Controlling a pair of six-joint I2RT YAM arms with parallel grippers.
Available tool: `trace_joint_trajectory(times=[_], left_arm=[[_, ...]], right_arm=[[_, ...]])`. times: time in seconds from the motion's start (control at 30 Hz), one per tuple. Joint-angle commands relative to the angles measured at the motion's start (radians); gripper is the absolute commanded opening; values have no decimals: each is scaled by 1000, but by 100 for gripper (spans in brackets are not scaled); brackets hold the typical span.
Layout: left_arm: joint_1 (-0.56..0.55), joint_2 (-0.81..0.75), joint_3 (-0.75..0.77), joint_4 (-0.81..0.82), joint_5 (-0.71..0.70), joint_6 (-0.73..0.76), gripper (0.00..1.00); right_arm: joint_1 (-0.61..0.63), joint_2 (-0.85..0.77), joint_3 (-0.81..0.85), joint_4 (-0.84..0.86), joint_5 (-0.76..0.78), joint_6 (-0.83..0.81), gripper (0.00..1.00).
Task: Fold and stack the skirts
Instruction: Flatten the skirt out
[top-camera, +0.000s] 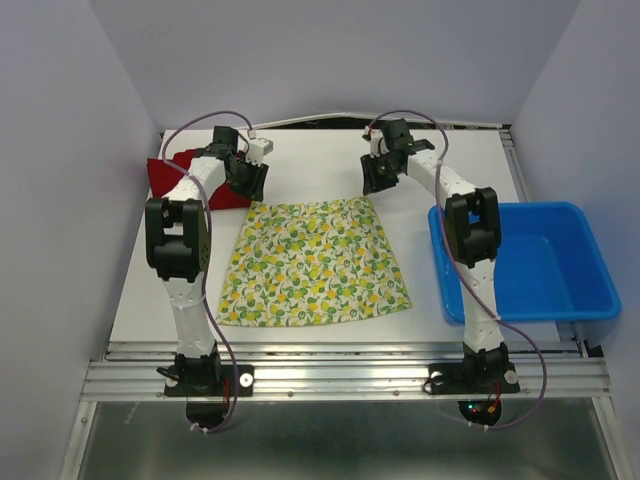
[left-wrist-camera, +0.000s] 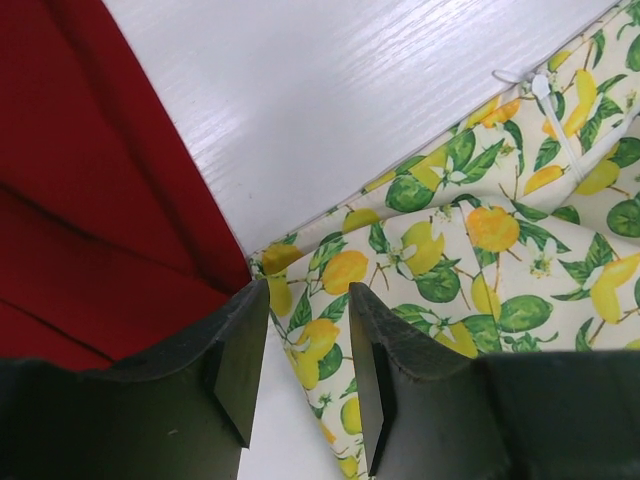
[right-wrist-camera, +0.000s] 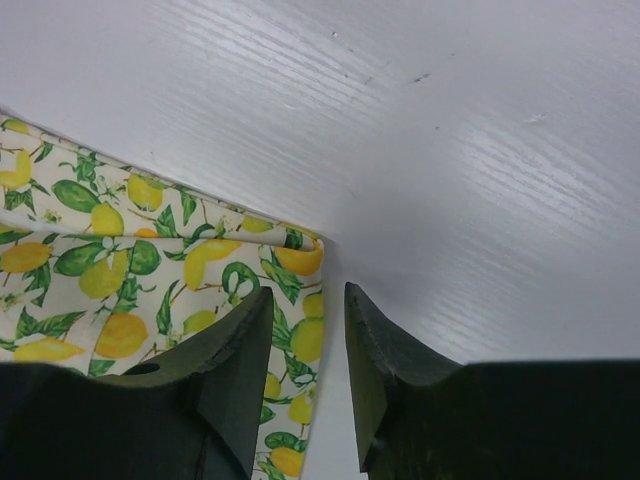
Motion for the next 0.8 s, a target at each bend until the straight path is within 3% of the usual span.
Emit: trace_joint_trajectory(times=[0.0, 0.27, 0.47, 0.67, 0.7, 0.77], left_arm=[[1, -24, -12, 27, -42, -8, 49], [-17, 8, 2, 26, -89, -9, 49], [-22, 42, 11, 14, -82, -14, 47], [-22, 56, 7, 27, -90, -28, 37], [-23, 53, 4, 41, -101, -32, 27], [-22, 48, -1, 58, -109, -48, 18]], right_arm=[[2, 38, 34, 33, -16, -17, 40], [2, 64, 9, 24, -45, -42, 41], [2, 80, 17, 27, -42, -36, 36], [2, 83, 17, 30, -53, -36, 18], [2, 83, 15, 30, -50, -40, 10], [2, 77, 12, 30, -44, -45, 1]])
